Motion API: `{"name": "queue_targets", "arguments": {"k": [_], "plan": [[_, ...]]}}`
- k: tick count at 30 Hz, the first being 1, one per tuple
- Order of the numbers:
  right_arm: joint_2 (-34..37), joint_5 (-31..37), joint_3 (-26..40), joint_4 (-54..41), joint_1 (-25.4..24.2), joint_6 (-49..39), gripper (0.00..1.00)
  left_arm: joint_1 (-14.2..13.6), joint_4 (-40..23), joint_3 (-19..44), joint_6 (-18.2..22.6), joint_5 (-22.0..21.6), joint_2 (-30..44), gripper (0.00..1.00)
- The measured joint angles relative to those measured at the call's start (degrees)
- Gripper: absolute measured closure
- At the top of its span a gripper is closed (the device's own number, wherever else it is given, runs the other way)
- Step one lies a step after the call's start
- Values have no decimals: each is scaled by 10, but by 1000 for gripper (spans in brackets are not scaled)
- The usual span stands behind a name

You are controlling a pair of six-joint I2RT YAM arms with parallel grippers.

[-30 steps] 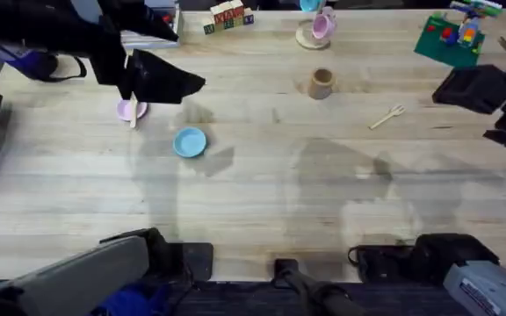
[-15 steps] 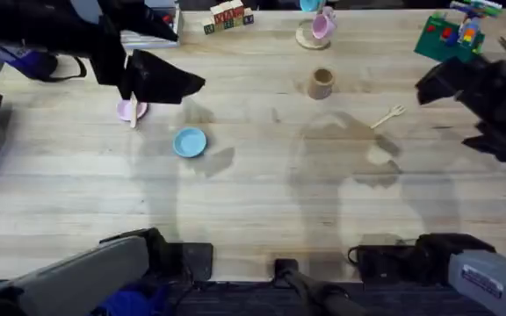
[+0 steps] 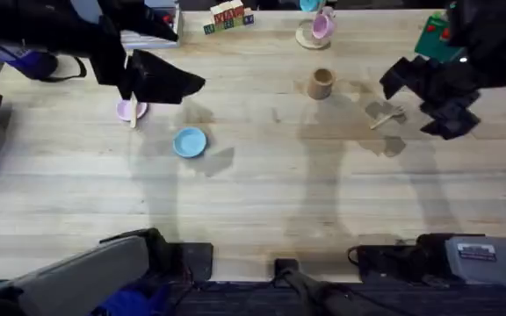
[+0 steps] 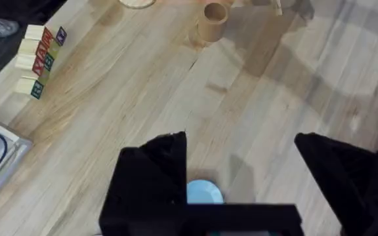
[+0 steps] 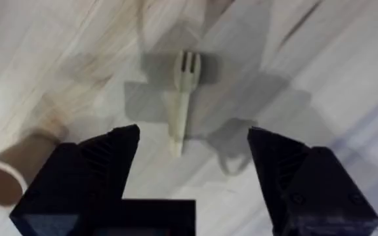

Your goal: Pick up a utensil and set it on the pink plate, then put the other utensil in the container.

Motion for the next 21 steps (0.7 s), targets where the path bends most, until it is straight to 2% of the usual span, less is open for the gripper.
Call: {"name": "queue_targets", "arguments": {"k": [11, 21], "plan": [[110, -62, 0, 79, -32, 10, 5, 0, 0, 0, 0, 0, 0, 6], [118, -74, 0, 79, -43, 12, 7, 0, 0, 0, 0, 0, 0, 6]]}}
